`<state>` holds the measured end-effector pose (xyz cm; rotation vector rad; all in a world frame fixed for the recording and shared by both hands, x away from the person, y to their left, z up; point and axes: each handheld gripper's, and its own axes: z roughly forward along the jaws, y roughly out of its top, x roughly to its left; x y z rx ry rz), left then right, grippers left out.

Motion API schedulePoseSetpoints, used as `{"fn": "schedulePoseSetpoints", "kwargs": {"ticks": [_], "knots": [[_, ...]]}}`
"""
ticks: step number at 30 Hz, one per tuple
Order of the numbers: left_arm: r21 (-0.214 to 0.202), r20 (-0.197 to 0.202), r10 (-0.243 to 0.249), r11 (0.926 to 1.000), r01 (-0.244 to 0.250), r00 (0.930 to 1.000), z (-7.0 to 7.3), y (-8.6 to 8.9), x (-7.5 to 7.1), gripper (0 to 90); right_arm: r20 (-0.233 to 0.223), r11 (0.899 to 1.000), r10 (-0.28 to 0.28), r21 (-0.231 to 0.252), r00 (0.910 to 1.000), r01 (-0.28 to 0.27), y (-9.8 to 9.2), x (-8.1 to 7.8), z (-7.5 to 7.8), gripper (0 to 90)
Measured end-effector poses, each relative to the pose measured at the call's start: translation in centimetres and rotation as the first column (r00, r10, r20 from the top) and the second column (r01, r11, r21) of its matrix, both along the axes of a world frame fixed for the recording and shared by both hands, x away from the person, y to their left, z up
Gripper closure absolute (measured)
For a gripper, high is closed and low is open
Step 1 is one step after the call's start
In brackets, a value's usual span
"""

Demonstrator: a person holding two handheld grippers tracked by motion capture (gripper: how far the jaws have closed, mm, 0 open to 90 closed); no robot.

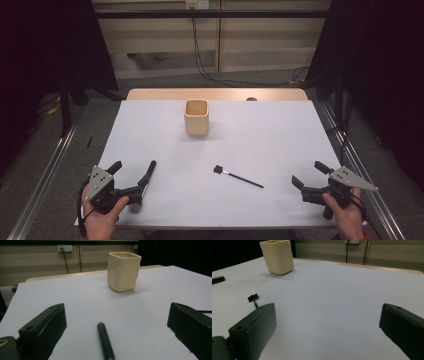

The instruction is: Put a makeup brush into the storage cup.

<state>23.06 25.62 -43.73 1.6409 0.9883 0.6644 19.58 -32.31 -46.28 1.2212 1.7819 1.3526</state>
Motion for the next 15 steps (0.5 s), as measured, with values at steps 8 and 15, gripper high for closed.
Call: {"fn": "schedulePoseSetpoints", "kwargs": {"ticks": [8,15], "knots": [[0.002,0.0,-0.012,0.9999,0.012,0.9999,0.05,-0.08,0.16,3.2,0.004,1.0,-0.016,0.011,0.9999,0.016,-0.26,0.04,-0.04,0.7],[0.004,-0.017,-0.008,1.0,0.008,0.9998,0.37,0.32,-0.16,3.3,0.001,1.0,0.004,0.006,1.0,-0.004,0.04,0.13,-0.04,0.5]]}}
